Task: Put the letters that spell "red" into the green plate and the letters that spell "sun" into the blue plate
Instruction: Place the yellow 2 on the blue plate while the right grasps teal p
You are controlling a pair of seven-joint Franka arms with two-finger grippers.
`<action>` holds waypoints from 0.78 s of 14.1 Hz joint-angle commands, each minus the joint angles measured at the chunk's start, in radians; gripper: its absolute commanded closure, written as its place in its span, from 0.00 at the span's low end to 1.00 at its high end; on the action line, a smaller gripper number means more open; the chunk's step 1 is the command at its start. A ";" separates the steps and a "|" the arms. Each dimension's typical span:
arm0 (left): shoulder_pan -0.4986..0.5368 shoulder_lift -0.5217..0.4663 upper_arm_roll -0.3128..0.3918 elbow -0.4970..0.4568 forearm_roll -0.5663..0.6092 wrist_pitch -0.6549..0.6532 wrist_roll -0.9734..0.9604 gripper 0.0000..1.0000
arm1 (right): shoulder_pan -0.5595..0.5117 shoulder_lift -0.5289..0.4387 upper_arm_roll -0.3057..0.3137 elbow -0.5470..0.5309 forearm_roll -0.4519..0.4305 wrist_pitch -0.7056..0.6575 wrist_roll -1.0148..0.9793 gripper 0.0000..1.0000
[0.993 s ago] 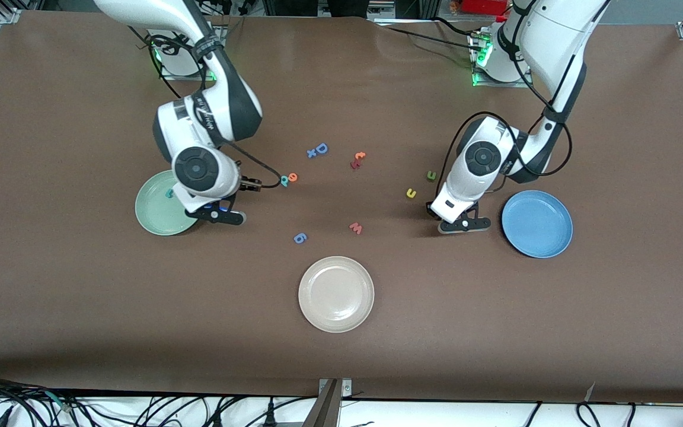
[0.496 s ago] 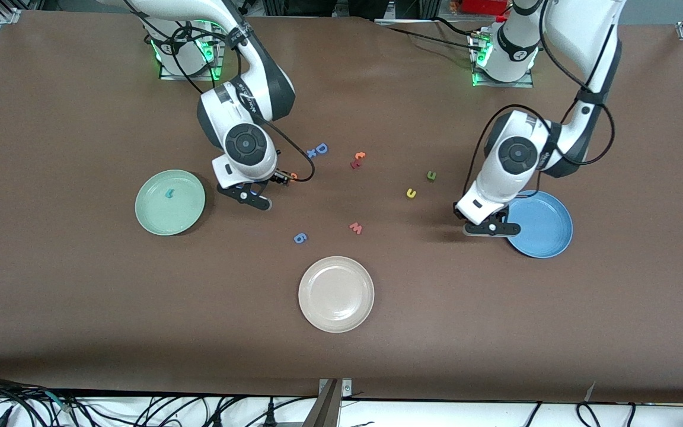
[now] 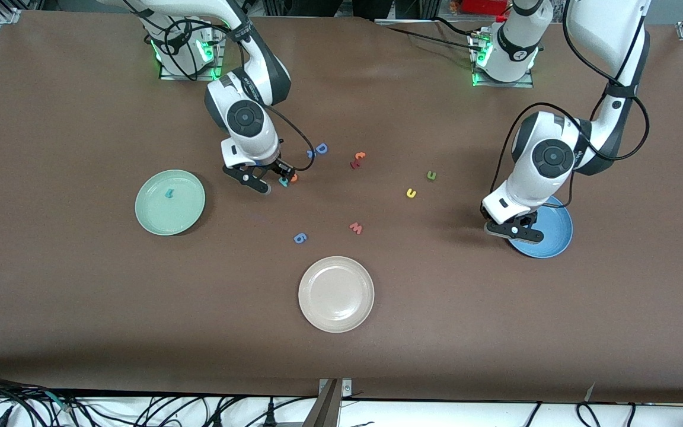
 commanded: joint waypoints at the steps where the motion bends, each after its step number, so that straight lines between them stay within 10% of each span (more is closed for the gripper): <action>1: 0.017 -0.043 0.036 -0.035 0.000 -0.004 0.162 0.96 | 0.005 -0.030 0.005 -0.056 0.016 0.067 0.097 0.17; 11: 0.020 -0.043 0.203 -0.055 -0.220 -0.007 0.638 0.93 | 0.021 0.078 0.006 -0.056 0.016 0.214 0.186 0.31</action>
